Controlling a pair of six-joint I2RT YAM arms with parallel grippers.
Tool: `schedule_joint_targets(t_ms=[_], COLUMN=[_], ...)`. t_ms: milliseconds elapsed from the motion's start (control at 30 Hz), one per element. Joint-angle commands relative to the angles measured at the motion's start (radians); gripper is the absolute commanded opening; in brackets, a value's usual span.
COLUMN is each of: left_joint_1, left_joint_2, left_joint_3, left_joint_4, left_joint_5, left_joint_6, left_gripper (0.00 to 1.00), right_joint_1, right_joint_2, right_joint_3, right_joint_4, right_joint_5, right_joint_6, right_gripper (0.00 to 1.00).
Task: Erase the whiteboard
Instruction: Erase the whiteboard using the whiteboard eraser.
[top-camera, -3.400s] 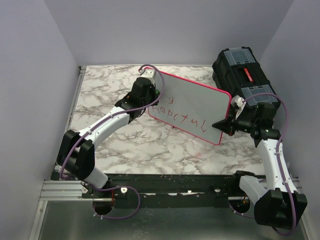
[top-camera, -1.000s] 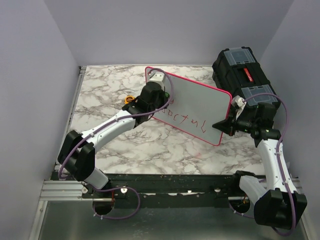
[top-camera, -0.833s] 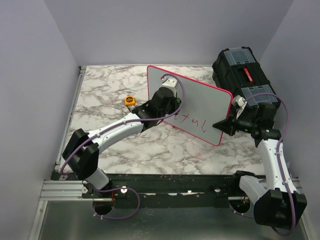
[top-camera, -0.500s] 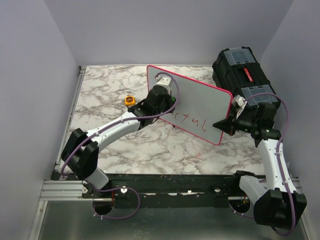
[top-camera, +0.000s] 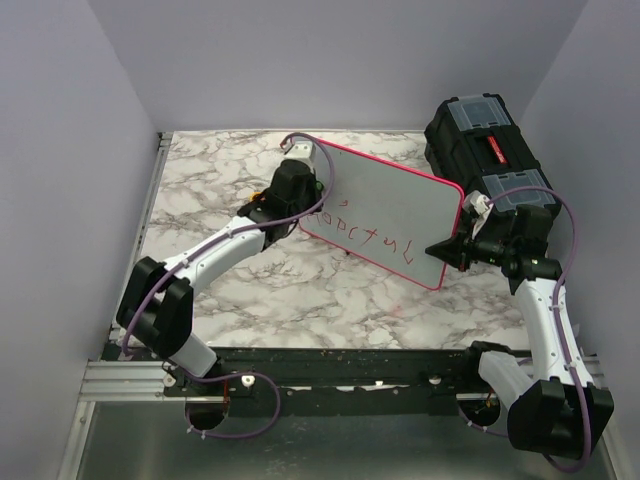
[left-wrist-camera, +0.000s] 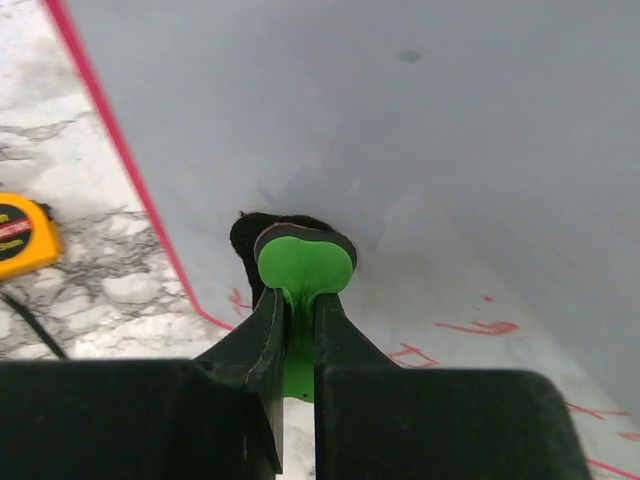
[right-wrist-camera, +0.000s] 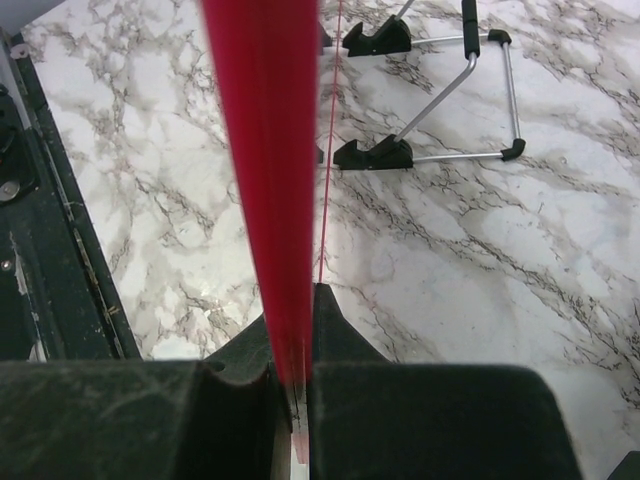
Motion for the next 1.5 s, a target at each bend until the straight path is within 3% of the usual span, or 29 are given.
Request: schedule_joint_targets(t_ms=[0,167,300,633,833,1267,1467], left_joint_1=[-0.139,-0.278,-0.295,-0.050,-0.013,-0.320,-0.268], left_joint_2=[-0.013,0.050,0.086,-0.012,-0.017,0.055,0.053], left_joint_3=[0.030,0.090,0.121,0.012,0.015,0.026,-0.028], left_joint_4=[0.048,0.074,0.056,0.054,0.054,0.122,0.134], left_joint_5=[-0.013,-0.055,-0.070,-0.054,-0.020,-0.065,-0.077], left_joint_6=[-0.029,-0.076,-0.071,-0.007,0.008,-0.083,-0.081], left_gripper=[0.00,0.00,0.00,0.00,0.00,0.00,0.00], right_joint_1=[0.026,0.025,0.026,0.026,0.025,0.025,0.026], right_joint_2=[-0.012,-0.015,-0.018,-0.028,-0.023,-0.018,-0.024], right_joint_3=[0.026,0.026,0.026,0.029,0.026,0.025,0.026], right_joint_4=[-0.021,-0.020,-0.022,-0.022,-0.020,-0.017,-0.019], right_joint_5=[-0.148,-0.146,-0.146,-0.149,-0.148,-0.142,-0.145], right_joint_6=[-0.029,-0.029,-0.029,-0.028,-0.027,-0.026,-0.027], right_gripper=[0.00,0.00,0.00,0.00,0.01,0.00,0.00])
